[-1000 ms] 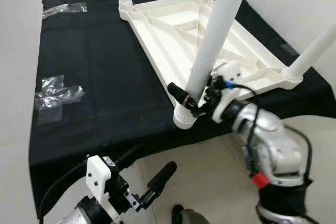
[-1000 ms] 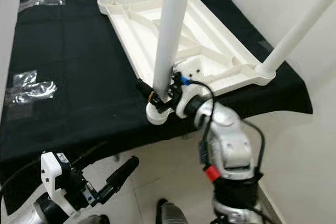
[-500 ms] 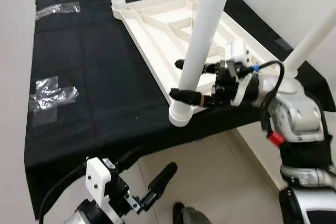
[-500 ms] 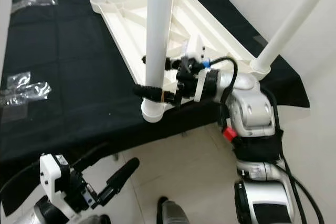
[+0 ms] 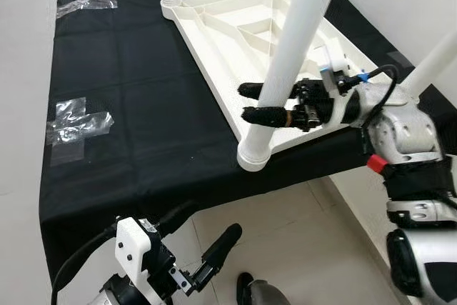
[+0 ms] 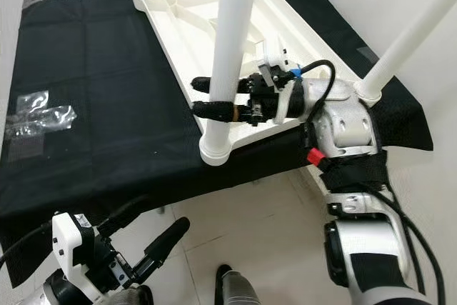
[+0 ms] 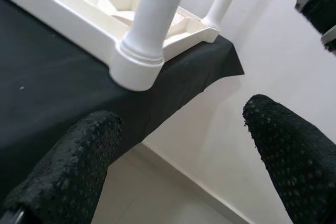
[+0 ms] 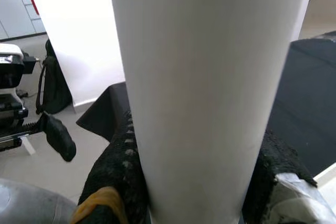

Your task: Building children table

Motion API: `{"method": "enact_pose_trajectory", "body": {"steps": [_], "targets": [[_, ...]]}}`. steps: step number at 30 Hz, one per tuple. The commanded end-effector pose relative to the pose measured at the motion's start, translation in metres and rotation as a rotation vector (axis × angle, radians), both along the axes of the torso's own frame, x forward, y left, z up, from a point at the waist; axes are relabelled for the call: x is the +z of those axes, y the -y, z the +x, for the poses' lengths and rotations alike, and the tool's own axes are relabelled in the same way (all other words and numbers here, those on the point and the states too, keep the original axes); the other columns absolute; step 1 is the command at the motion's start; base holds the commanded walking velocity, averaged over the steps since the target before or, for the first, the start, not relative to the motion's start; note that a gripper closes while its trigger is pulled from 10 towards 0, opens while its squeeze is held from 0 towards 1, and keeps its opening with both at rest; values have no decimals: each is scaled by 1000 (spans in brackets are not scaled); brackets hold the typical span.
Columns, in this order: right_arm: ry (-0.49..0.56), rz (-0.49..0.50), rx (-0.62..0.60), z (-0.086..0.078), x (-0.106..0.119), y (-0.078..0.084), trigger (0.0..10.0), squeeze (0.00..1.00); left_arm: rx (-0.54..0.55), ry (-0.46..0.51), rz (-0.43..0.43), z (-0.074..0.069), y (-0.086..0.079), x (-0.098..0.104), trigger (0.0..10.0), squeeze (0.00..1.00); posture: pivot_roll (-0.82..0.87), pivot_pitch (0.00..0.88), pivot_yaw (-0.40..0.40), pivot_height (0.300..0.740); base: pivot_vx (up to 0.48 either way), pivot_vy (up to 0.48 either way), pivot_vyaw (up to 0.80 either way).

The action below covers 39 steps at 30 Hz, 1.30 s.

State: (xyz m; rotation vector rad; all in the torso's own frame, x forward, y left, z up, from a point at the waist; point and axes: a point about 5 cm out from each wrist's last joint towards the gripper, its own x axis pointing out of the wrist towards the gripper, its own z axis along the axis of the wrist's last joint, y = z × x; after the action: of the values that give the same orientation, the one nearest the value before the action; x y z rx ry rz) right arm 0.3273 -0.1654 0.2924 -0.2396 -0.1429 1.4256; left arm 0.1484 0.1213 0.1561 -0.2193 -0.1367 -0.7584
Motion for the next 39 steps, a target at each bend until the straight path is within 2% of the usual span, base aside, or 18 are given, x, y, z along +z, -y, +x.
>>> {"method": "enact_pose_trajectory", "body": {"steps": [1,3,4,5,6,7,8,12,17,18,21,22,27,28,31,36,37,39], "targets": [[-69,47,33,-8,-9,2,0,0,-17,-35,12,-4,1,-6,10000,0,98,281,-69,740,0,0,0],[-136,108,21,-16,-20,0,0,0,-17,-37,13,-5,1,-7,10000,0,95,282,-75,740,0,0,0],[-201,142,-286,-7,-48,-18,0,0,-14,-37,12,-6,0,-7,10000,0,90,268,-87,740,0,0,0],[-201,142,-286,-7,-48,-18,0,0,-14,-37,12,-6,0,-7,10000,0,90,268,-87,740,0,0,0],[-238,145,-637,0,-73,-28,0,0,-11,-38,12,-6,-2,-8,10000,0,82,267,-80,740,0,0,0],[-238,145,-637,0,-73,-28,0,0,-11,-38,12,-6,-2,-8,10000,0,82,267,-80,740,0,0,0],[-380,-6,-1040,-59,-140,-47,0,0,-5,-36,9,-4,-3,-7,10000,0,72,275,-55,740,0,0,0],[-429,-16,-1062,-81,-146,-55,0,0,-9,-37,11,-3,-4,-7,10000,0,44,274,-42,740,0,0,0],[-306,43,-970,-50,-115,-59,0,0,-39,-38,12,0,-2,-9,10000,0,35,242,-45,740,0,0,0],[-280,51,-931,-46,-109,-59,10000,0,-33,-35,11,1,-2,-9,10000,0,30,243,-50,740,0,0,0],[-265,56,-906,-44,-105,-59,10000,0,-29,-33,11,2,-3,-9,10000,0,30,243,-50,740,0,0,0],[-231,83,-875,-41,-96,-57,10000,1000,-22,-29,9,3,-3,-9,10000,0,34,247,-52,740,0,0,0],[-203,216,-681,-43,-69,-60,10000,1000,-12,-23,8,4,-2,-8,10000,0,42,254,-54,740,0,0,0],[-203,216,-681,-43,-69,-60,10000,1000,-12,-23,8,4,-2,-8,10000,0,42,254,-54,740,0,0,0],[-68,153,-375,-49,-44,-52,10000,1000,-14,-20,6,5,-1,-8,10000,0,49,260,-57,740,0,0,0],[-69,112,-275,-51,-40,-50,10000,1000,-14,-19,5,5,-1,-7,10000,0,50,263,-57,740,0,0,0],[-50,60,-180,-48,-35,-47,10000,0,-12,-18,4,5,-1,-6,10000,0,64,275,-56,740,0,0,0],[-23,21,-127,-41,-30,-45,10000,0,-10,-17,4,4,-1,-5,10000,0,78,281,-54,740,0,0,0]]}}
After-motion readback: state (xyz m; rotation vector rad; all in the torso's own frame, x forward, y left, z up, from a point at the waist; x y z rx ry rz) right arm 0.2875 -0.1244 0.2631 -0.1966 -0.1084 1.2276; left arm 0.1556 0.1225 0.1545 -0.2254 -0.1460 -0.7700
